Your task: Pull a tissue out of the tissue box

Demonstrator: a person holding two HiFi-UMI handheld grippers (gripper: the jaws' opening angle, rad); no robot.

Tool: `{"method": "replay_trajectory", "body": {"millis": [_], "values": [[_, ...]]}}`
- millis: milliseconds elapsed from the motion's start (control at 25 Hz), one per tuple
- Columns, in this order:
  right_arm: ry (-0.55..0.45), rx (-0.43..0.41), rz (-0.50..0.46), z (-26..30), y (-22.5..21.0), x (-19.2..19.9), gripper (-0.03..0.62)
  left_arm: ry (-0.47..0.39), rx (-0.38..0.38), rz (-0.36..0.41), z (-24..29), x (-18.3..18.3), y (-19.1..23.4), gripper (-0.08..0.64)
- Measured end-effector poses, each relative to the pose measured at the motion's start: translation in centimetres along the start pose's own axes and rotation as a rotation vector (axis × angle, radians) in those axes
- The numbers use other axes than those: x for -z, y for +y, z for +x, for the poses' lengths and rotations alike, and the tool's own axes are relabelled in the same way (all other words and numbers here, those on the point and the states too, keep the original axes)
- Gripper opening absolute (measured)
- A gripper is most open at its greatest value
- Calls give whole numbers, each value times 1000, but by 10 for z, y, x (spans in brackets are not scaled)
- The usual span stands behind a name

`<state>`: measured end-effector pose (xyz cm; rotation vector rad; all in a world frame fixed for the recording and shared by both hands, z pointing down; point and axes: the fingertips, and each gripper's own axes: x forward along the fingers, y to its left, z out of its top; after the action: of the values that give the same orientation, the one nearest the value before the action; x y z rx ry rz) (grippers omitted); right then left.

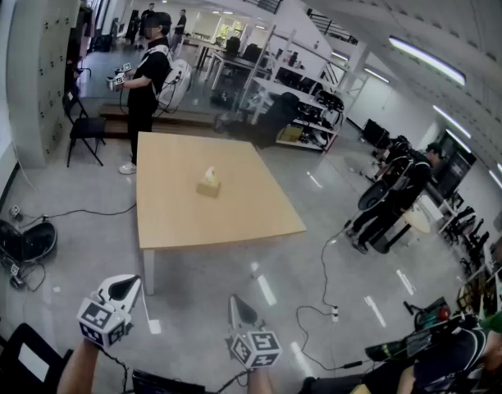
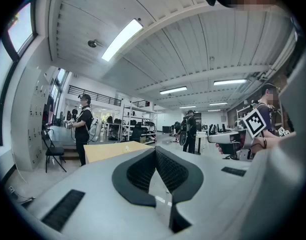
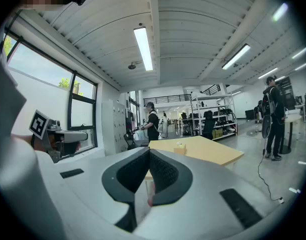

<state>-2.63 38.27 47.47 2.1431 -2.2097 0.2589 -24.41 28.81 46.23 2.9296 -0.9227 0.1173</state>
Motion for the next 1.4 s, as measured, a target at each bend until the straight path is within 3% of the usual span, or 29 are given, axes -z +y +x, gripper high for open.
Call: {"method": "replay_trajectory", "body": {"millis": [600, 1160, 1400], "values": [[5, -30, 60, -1, -16, 4, 12, 2, 1, -26, 13, 5, -12, 8], [42, -68, 36, -8, -26, 16, 12, -2, -40, -55, 20, 17, -33, 8], [42, -65, 24, 15, -36, 14, 12, 5, -35, -56, 42, 21, -18, 8]]}}
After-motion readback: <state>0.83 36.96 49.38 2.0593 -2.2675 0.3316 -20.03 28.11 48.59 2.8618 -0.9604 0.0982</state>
